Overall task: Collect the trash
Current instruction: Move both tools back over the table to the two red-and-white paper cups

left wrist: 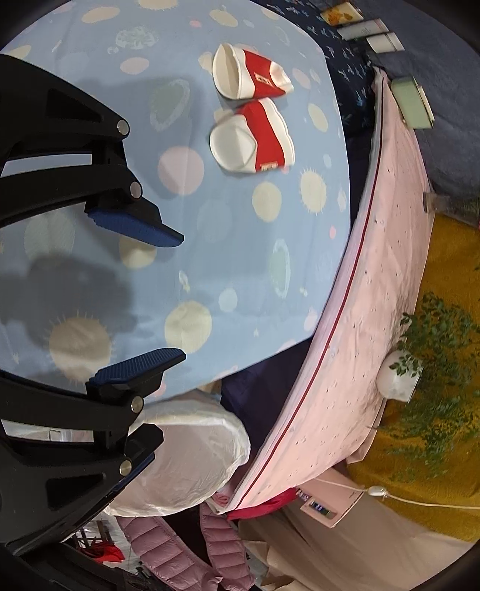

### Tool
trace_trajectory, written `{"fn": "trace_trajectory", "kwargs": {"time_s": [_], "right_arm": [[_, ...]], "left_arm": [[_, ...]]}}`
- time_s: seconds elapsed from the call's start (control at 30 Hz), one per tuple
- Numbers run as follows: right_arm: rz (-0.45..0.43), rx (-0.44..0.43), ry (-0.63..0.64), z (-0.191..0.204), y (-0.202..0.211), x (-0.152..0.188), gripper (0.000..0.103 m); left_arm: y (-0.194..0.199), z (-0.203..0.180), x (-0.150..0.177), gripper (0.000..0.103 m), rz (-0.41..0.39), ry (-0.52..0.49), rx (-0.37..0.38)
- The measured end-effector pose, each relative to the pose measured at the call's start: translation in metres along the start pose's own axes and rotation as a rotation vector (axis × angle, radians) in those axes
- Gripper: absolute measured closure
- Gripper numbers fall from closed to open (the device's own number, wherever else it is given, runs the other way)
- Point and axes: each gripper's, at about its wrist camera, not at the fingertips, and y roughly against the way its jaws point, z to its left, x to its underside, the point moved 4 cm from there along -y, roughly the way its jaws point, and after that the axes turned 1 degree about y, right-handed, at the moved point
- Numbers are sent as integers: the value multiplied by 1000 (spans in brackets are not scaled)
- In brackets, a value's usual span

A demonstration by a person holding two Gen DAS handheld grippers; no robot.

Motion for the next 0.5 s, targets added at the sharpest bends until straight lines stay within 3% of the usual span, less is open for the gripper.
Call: {"fn": "trace_trajectory", "kwargs": {"time_s": [0.5], "right_arm": [[71, -34, 126, 76, -32, 25, 60]], "left_arm": [[5, 91, 4, 49, -5, 105, -75]]}}
